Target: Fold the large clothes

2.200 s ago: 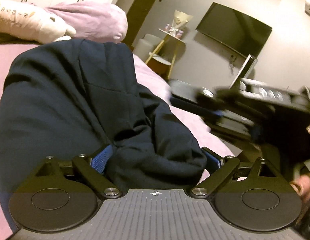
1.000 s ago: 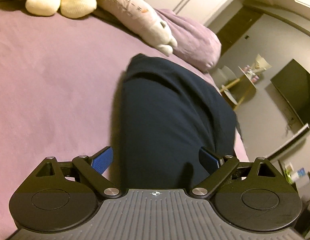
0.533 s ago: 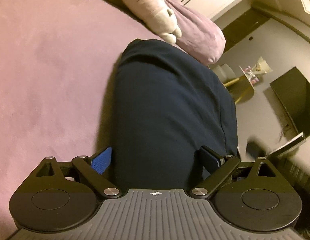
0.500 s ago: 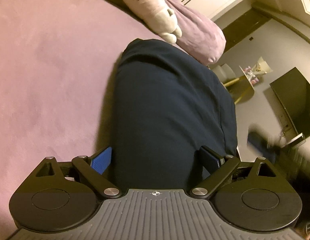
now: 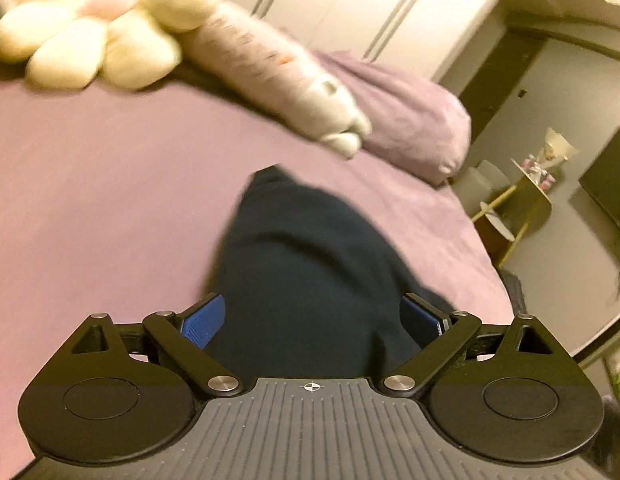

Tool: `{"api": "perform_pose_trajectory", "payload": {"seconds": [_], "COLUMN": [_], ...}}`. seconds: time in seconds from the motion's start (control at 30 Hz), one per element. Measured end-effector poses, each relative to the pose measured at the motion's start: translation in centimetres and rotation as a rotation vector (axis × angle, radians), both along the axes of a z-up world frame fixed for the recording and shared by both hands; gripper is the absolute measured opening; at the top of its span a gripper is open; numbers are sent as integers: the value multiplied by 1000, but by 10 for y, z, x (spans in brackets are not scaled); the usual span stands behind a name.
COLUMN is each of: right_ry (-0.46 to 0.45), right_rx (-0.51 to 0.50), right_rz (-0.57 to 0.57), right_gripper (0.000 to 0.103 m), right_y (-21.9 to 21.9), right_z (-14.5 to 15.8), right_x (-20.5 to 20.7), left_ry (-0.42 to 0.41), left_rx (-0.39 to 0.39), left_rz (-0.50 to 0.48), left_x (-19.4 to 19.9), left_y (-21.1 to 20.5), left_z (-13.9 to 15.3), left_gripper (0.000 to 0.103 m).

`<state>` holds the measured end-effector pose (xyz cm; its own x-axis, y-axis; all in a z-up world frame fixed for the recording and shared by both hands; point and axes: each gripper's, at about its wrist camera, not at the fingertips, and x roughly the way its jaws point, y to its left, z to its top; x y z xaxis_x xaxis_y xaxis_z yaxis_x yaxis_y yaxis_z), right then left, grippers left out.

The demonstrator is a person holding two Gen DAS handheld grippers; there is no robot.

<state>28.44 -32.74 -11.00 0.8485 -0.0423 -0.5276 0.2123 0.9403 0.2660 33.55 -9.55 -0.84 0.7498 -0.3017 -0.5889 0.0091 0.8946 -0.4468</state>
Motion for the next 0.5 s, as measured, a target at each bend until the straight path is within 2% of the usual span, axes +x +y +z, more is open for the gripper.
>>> {"api": "perform_pose_trajectory", "payload": {"seconds": [0.07, 0.13, 0.2, 0.27, 0.33, 0.5], "right_ry": [-17, -37, -57, -74, -91, -108], "right_rx": [-10, -33, -21, 6, -22, -41], "right_rz": [-7, -9, -17, -17, -18, -22], "right_gripper": [12, 12, 12, 12, 12, 12], "right_y": [-3, -3, -8, -13, -7, -5], "right_z": [-8, -13, -20, -26, -29, -32], "right_x": [-6, -10, -10, -10, -9, -6], "left_ry": [-77, -47, -12, 2, -11, 7], "left_rx": [110, 206, 260, 231, 211, 219], "left_rz": [6, -23, -16, -3, 10, 10], "left_x": [7, 17, 24, 27, 25, 32], "left_y": [-28, -48, -54, -48, -43, -43], "left_z": [-4, -16, -35, -51, -57, -65], "left_gripper": [103, 103, 103, 103, 103, 103]}}
